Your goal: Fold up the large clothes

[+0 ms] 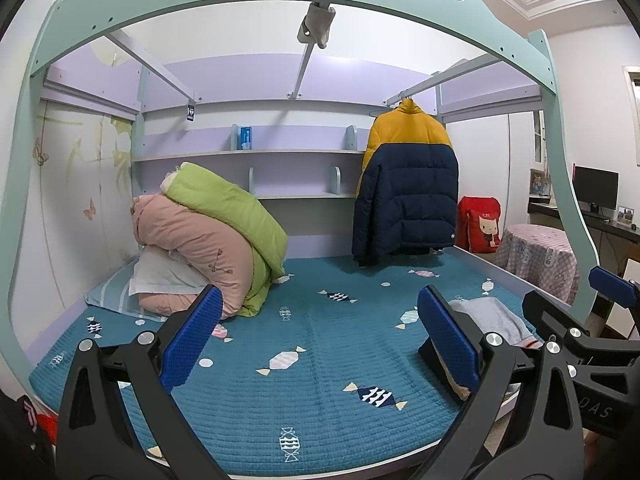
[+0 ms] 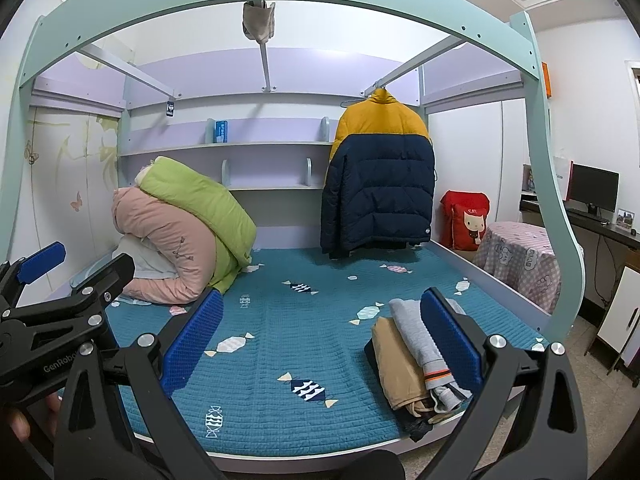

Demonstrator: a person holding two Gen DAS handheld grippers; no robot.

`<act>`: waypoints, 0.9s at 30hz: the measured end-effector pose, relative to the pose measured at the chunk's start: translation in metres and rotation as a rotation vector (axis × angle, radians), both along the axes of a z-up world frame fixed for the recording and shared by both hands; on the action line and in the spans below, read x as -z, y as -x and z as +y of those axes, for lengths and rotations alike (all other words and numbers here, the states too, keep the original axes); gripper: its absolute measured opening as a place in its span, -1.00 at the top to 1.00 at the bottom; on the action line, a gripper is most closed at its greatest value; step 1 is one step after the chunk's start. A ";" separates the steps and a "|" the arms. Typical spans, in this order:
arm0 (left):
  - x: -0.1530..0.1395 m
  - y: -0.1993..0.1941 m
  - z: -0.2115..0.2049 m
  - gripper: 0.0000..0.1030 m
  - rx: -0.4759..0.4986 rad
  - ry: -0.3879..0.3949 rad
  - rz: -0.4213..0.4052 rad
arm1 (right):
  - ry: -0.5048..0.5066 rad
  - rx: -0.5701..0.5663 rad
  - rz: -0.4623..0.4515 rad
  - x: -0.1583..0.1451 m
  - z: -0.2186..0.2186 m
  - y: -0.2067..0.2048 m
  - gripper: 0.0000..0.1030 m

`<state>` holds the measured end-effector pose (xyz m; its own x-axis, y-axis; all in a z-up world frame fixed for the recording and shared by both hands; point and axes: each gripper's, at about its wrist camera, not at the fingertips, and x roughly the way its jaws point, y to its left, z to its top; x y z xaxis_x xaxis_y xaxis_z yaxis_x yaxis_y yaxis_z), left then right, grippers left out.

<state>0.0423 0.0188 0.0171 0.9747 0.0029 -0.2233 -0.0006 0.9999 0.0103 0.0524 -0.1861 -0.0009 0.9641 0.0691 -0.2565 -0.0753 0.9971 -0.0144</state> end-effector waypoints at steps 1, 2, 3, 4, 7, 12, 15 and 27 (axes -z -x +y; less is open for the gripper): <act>0.000 0.000 0.000 -0.90 0.001 0.000 0.000 | 0.001 0.001 0.000 0.000 0.000 0.001 -0.85; 0.000 0.000 0.000 -0.90 0.000 0.000 0.001 | 0.003 0.001 -0.001 0.000 0.000 0.001 -0.85; 0.000 0.000 0.000 -0.90 -0.001 0.000 0.001 | 0.002 0.002 -0.001 0.000 0.000 0.002 -0.85; 0.000 0.000 0.000 -0.90 0.000 0.000 0.001 | 0.002 0.002 0.000 0.000 0.000 0.002 -0.85; 0.000 0.000 0.000 -0.90 0.000 -0.001 0.001 | 0.003 0.003 -0.001 -0.001 0.001 0.002 -0.85; 0.000 0.001 0.000 -0.90 0.000 0.001 -0.001 | 0.002 0.005 -0.004 -0.001 -0.001 0.004 -0.85; 0.000 0.001 0.000 -0.90 0.001 0.001 0.001 | 0.002 0.004 -0.003 -0.001 -0.001 0.004 -0.85; 0.000 0.001 0.000 -0.90 0.000 0.000 0.000 | 0.003 0.003 -0.002 -0.001 -0.003 0.003 -0.85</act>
